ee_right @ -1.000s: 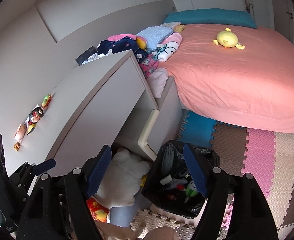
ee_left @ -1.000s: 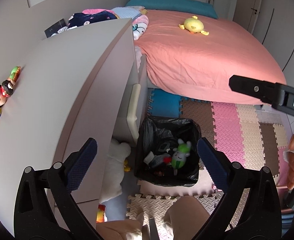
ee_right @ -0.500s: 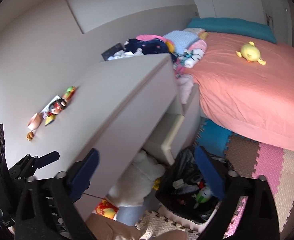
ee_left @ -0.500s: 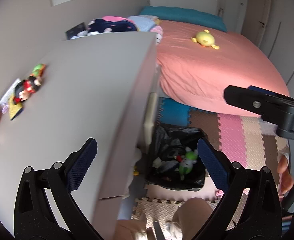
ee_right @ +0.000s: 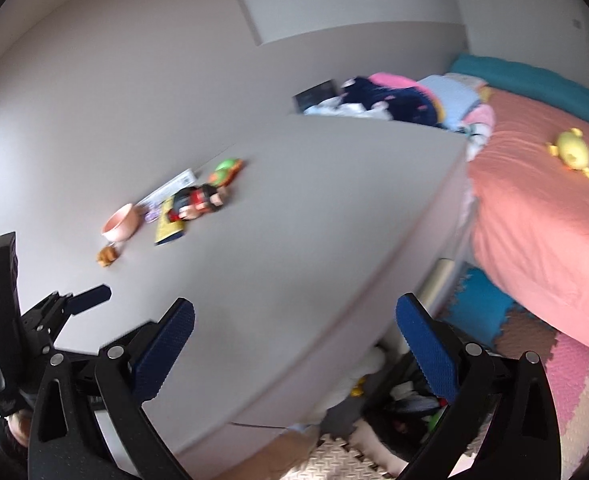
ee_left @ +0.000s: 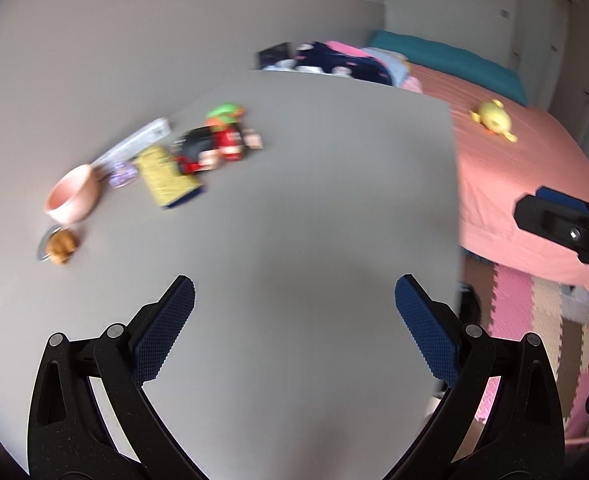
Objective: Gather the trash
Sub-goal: 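Move both tools back over the desk toward the pink bowl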
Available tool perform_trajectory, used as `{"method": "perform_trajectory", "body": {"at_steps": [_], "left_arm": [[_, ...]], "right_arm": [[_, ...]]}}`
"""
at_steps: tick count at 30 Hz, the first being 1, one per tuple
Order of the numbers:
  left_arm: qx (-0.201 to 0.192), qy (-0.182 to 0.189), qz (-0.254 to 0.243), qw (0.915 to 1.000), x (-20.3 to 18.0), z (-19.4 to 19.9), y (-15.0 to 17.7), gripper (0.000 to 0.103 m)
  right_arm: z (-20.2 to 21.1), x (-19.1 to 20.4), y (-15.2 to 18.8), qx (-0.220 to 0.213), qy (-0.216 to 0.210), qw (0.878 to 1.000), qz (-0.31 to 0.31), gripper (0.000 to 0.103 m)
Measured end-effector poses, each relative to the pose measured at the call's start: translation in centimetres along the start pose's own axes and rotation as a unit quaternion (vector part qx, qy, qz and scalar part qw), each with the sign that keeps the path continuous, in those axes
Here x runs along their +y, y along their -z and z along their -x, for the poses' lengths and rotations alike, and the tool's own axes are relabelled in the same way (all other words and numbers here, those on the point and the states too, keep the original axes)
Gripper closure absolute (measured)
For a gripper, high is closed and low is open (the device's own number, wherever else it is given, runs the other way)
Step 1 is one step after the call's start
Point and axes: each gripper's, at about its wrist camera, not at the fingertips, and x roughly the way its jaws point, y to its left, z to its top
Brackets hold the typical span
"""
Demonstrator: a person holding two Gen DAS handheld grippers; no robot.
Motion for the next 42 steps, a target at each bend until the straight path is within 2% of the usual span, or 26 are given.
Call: {"method": "perform_trajectory", "body": {"at_steps": [5, 11, 18, 24, 31, 38, 42], "left_arm": [[0.004, -0.029, 0.047, 0.9985, 6.1, -0.3, -0.1, 0.006], [0.008, -0.055, 0.09, 0.9944, 12.2, -0.9, -0.4, 0.006], [0.007, -0.075, 0.144, 0.9868, 18.4, -2.0, -1.5, 0.006], [0.013, -0.085, 0.163, 0.9828, 21.8, -3.7, -2.7, 0.006], [0.027, -0.095, 0.182, 0.9784, 25.4, -6.5, -4.5, 0.006], [0.033, -0.077, 0.231, 0.9693, 28.5, -9.3, -5.6, 0.006], [0.028, -0.064, 0.26, 0.9631, 29.2, -10.3, -5.8, 0.006]], "right_arm": [[-2.5, 4.1, -1.5, 0.001, -0.049, 0.998, 0.03, 0.003], [-5.7, 8.5, -3.3, 0.012, -0.059, 0.995, 0.074, 0.003], [-10.4, 11.1, -5.7, 0.034, -0.051, 0.991, 0.122, 0.003], [-14.5, 12.9, -7.3, 0.053, -0.035, 0.983, 0.173, 0.003], [-19.8, 15.1, -9.1, 0.086, -0.03, 0.961, 0.26, 0.003], [-24.1, 15.1, -10.3, 0.114, -0.043, 0.952, 0.282, 0.008], [-25.1, 15.5, -10.8, 0.11, -0.052, 0.948, 0.294, 0.008]]}}
